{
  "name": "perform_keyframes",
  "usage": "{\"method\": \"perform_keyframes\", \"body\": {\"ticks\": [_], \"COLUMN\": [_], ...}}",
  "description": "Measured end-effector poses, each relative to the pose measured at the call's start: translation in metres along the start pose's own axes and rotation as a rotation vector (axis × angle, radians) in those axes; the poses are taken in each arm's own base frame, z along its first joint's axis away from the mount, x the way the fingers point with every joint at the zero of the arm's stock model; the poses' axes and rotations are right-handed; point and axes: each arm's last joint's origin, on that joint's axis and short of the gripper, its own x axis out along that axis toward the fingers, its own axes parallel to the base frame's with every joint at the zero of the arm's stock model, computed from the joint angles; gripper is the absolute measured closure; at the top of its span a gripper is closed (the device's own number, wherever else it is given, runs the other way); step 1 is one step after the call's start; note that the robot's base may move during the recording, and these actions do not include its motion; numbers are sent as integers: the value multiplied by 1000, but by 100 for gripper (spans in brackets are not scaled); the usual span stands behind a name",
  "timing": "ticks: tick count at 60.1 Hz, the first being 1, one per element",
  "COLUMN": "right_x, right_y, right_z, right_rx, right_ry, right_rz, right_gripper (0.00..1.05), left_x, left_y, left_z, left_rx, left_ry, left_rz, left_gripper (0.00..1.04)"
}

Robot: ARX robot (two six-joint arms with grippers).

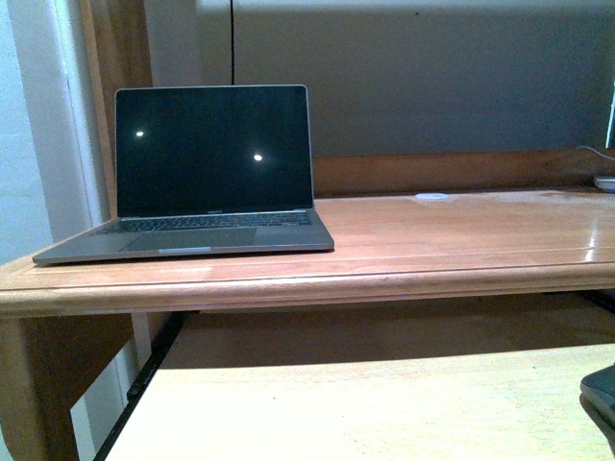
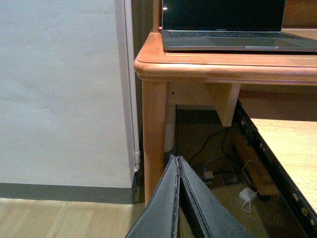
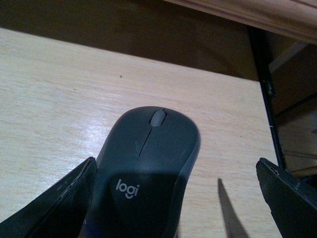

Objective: Place mouse

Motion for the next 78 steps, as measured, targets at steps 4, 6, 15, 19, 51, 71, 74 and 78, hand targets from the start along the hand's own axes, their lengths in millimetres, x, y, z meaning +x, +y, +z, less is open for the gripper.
{"method": "perform_keyframes", "body": {"ticks": [4, 6, 15, 19, 51, 71, 74, 78], "right_x": [8, 12, 15, 16, 10, -21, -16, -1], "right_y": [3, 5, 5, 6, -2, -1, 7, 23], "right_z": [-3, -6, -2, -3, 18, 138, 152, 168], "right_rx": [-15, -23, -16, -18, 87, 188, 183, 169], "right_ry": [43, 68, 83, 87, 92, -148, -161, -160], "right_rz": [0, 1, 3, 5, 23, 16, 7, -4], "right_gripper": [7, 7, 7, 7, 48, 49, 49, 49], "left_x": [-2, -3, -6, -8, -17, -27, -27, -27], "left_y": [0, 0, 0, 0, 0, 0, 0, 0], "left_z": [0, 0, 1, 1, 0, -2, -2, -2], "left_rx": [0, 0, 0, 0, 0, 0, 0, 0], "left_ry": [-1, -2, -3, -5, -4, 0, 0, 1], "left_rz": [0, 1, 0, 0, 0, -1, 0, 0], "left_gripper": [102, 102, 102, 102, 102, 102, 102, 102]}}
